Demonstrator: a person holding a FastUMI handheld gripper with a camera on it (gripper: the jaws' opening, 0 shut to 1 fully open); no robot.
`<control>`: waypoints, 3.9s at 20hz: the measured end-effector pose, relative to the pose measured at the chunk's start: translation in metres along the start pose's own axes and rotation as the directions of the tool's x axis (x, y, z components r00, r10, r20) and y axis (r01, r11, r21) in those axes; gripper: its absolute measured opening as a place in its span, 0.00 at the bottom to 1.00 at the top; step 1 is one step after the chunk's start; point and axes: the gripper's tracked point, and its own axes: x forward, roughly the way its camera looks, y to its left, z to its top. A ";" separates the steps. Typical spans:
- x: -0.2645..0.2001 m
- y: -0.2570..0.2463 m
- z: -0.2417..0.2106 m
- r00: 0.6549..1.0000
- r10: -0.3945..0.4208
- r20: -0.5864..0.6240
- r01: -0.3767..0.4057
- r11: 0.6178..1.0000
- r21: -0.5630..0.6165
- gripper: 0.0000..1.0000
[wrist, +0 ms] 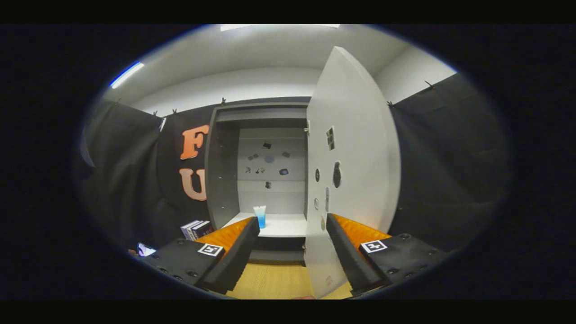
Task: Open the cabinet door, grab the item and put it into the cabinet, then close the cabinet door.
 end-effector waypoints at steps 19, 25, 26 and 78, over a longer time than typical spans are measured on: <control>-0.035 -0.146 0.009 0.988 -0.157 0.015 0.157 0.988 0.006 0.96; -0.012 -0.150 0.002 0.991 -0.130 -0.004 0.130 0.991 0.028 0.94; -0.012 -0.149 0.000 0.991 -0.131 -0.005 0.131 0.991 0.023 0.94; 0.207 0.197 -0.045 0.976 0.216 -0.034 -0.216 0.976 -0.006 0.96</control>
